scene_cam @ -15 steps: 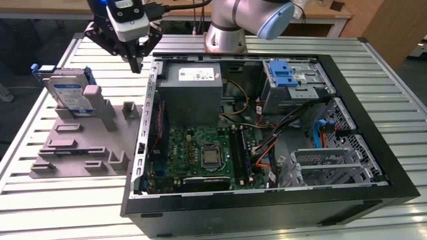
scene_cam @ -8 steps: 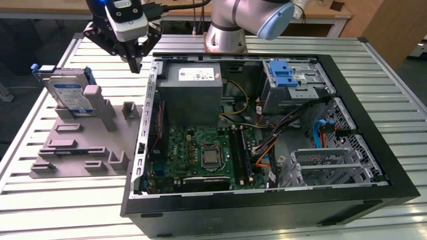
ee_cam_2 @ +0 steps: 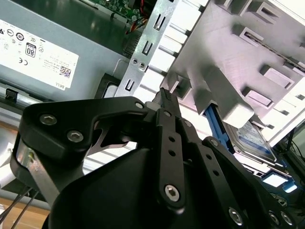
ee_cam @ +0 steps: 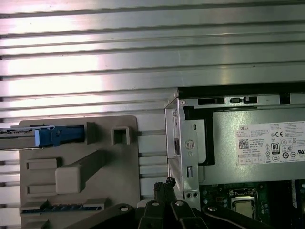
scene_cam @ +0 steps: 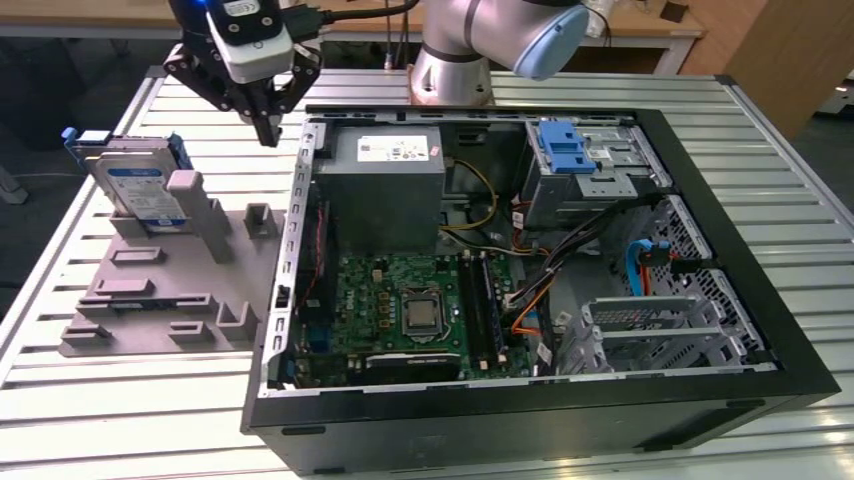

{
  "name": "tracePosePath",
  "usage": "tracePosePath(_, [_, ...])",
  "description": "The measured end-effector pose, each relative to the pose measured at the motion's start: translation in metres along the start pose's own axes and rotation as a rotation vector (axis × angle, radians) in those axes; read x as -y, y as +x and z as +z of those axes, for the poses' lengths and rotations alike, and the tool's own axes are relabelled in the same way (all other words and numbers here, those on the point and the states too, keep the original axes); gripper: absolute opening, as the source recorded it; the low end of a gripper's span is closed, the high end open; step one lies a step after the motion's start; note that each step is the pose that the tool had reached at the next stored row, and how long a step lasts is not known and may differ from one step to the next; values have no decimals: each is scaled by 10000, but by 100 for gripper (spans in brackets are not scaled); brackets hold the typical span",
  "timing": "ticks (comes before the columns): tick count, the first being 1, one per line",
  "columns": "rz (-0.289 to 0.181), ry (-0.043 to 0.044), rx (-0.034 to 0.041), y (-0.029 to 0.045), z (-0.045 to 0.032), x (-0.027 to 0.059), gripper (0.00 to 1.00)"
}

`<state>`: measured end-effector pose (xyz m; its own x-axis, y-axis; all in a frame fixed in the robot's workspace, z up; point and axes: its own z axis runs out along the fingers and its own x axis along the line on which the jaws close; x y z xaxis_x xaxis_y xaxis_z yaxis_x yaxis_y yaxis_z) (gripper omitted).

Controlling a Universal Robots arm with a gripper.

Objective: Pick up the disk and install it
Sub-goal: 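Reach for the disk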

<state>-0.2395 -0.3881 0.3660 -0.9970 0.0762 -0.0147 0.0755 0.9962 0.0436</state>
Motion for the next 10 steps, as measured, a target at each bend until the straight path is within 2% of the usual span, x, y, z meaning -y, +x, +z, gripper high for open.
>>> tracePosePath(10, [0, 0, 0, 22, 0, 2, 11])
